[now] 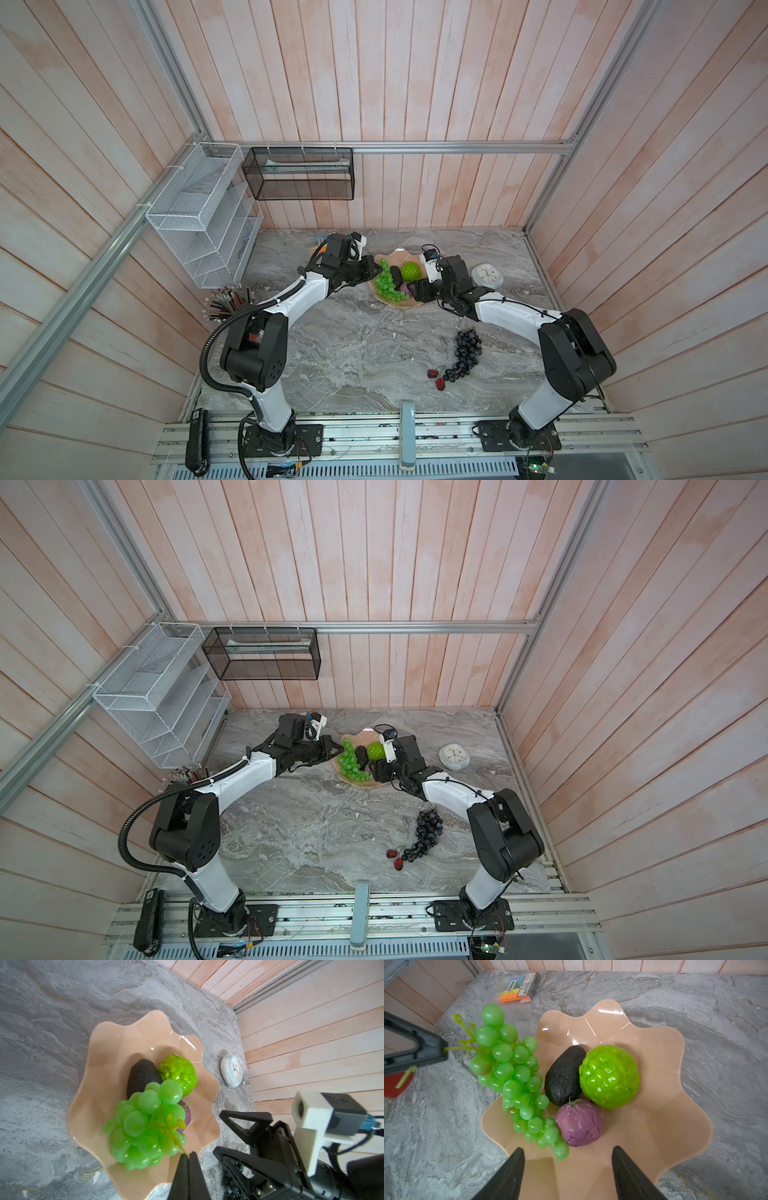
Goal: Arrange fruit in a fruit bowl
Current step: Place the fruits in the fruit bowl.
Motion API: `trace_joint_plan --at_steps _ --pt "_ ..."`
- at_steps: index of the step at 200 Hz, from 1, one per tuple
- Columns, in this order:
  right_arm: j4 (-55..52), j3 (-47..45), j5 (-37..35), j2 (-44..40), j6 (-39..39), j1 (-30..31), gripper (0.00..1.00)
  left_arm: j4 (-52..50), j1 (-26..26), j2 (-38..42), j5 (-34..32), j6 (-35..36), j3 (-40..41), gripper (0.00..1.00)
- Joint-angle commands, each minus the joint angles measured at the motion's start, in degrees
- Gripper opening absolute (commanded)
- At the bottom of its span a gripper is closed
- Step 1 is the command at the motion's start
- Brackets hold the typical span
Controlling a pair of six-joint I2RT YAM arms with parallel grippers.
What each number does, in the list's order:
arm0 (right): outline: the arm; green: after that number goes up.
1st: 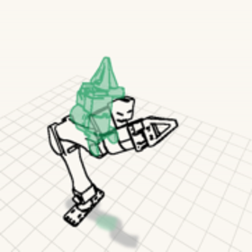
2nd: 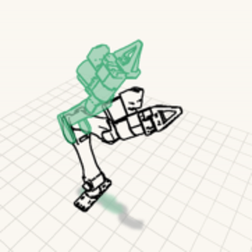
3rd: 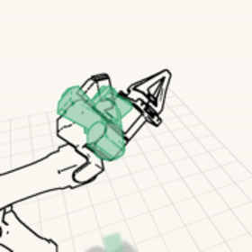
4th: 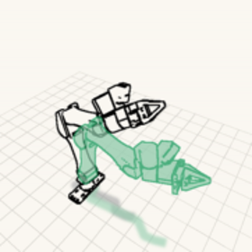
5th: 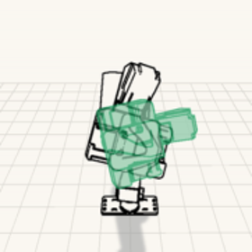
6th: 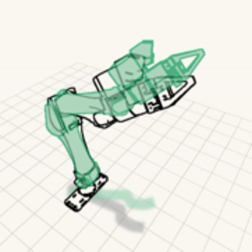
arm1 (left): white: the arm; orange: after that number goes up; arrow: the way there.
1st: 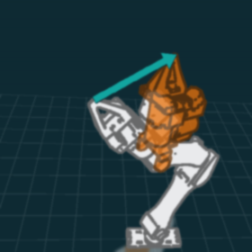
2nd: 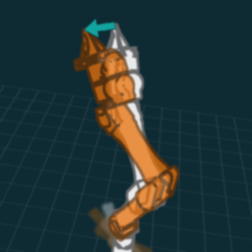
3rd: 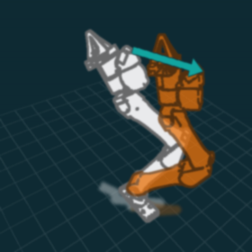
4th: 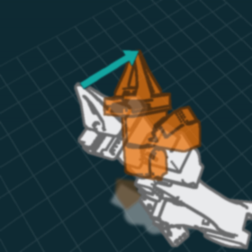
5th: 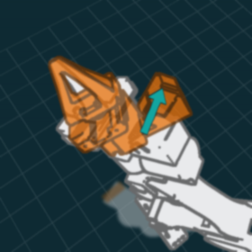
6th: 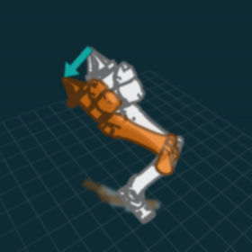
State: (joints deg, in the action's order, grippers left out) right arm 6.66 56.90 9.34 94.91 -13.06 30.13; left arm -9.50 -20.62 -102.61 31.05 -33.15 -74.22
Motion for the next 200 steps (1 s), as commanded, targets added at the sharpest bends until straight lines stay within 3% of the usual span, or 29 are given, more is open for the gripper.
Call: trace_joint_plan --at_steps 1,107,143,164,200 --pt "1.63 0.83 0.64 -0.47 0.58 0.27 0.67 0.23 0.19 -2.35 -0.84 2.28 -3.46 0.0" --pt "0.65 -2.97 1.98 -7.52 -0.01 0.27 0.69 -2.29 0.24 -14.55 -1.23 4.14 -15.13 0.0" --pt "-0.08 -4.15 2.09 -9.69 -0.22 0.06 0.69 -3.4 0.23 -17.1 -0.7 4.85 -17.69 0.17" --pt "-0.98 -4.98 1.73 -10.82 -0.03 -0.1 0.69 -3.65 0.23 -17.79 -0.8 5.32 -18.57 0.34" --pt "-1.37 -6.43 1.41 -12.62 -0.65 -0.12 0.69 -5.33 0.39 -17.88 -1.82 7.06 -20.25 0.44"
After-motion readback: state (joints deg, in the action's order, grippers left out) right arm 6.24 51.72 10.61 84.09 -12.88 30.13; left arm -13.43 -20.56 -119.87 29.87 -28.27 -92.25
